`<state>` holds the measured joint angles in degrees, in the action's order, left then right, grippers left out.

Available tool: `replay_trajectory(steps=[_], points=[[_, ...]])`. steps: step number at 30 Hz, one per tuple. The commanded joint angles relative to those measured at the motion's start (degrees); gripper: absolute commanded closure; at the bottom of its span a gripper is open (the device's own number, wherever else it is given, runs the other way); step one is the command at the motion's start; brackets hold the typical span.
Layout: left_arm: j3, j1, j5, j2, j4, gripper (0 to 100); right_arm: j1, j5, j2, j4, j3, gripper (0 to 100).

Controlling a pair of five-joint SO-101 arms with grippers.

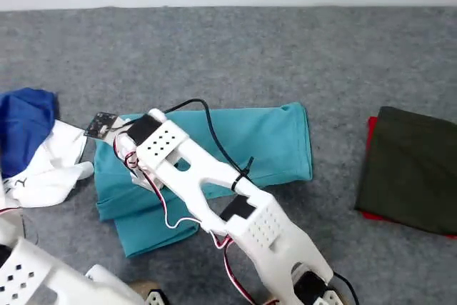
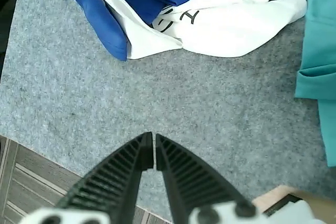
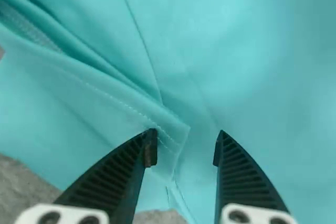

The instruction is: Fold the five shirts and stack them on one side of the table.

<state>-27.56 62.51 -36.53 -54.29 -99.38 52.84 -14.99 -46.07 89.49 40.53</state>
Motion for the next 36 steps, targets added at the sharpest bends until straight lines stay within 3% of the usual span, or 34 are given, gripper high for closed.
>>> replay_trajectory(steps=[1, 3, 6, 25, 30, 36], points=[[0.22, 0.44, 0.35, -0.79, -0.44, 99, 0.48, 0.00, 0.40, 1.98, 4.40, 91.0], [0.22, 0.44, 0.35, -0.79, -0.44, 99, 0.22, -1.05, 0.40, 2.68, 4.75, 99.7], [0.13, 0.26, 0.35, -0.79, -0.44, 99, -0.57, -4.04, 0.66, 4.09, 5.01, 98.8], [0.13, 0.09, 0.26, -0.79, -0.18, 99, -15.25, -4.48, 4.79, 1.45, 7.03, 98.8], [0.13, 0.09, 0.26, -0.79, -0.18, 99, -14.02, -4.40, 3.47, 1.54, 7.21, 98.3], [0.13, 0.09, 0.26, -0.79, -0.26, 99, -9.01, -4.40, 5.85, 4.88, 10.64, 84.9]])
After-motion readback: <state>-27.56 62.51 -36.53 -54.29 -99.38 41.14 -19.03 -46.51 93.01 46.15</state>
